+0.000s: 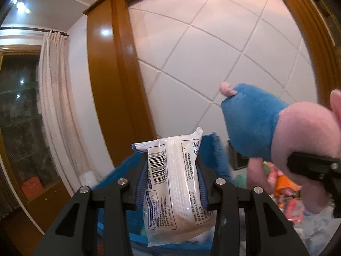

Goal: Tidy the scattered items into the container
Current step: 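Carry wipes packet with left gripper while right gripper carries pig plush over crate, then open left gripper dropping packet while right gripper releases pig into crate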

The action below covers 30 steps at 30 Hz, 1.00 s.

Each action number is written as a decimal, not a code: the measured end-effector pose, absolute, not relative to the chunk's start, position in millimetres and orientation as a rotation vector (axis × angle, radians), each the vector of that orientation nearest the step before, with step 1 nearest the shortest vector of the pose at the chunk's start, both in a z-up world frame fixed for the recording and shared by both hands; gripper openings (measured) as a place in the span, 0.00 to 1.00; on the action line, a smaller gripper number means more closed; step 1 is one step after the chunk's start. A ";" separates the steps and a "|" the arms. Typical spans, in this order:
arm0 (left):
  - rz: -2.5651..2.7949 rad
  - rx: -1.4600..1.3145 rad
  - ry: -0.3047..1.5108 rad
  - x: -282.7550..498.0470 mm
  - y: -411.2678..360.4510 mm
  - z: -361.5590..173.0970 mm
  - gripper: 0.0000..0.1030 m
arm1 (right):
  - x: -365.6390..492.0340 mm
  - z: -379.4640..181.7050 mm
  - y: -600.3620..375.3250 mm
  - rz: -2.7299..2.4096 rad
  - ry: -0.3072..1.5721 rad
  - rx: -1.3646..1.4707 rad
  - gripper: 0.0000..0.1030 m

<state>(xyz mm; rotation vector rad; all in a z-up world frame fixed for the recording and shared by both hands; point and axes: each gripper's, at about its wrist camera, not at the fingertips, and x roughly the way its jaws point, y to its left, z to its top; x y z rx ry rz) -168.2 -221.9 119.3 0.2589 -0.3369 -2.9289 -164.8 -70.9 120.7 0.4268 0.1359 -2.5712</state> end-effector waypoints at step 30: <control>-2.802 0.450 -0.290 -263.1 -364.2 88.4 0.88 | -316.0 105.7 -229.7 -2.564 0.078 0.670 0.74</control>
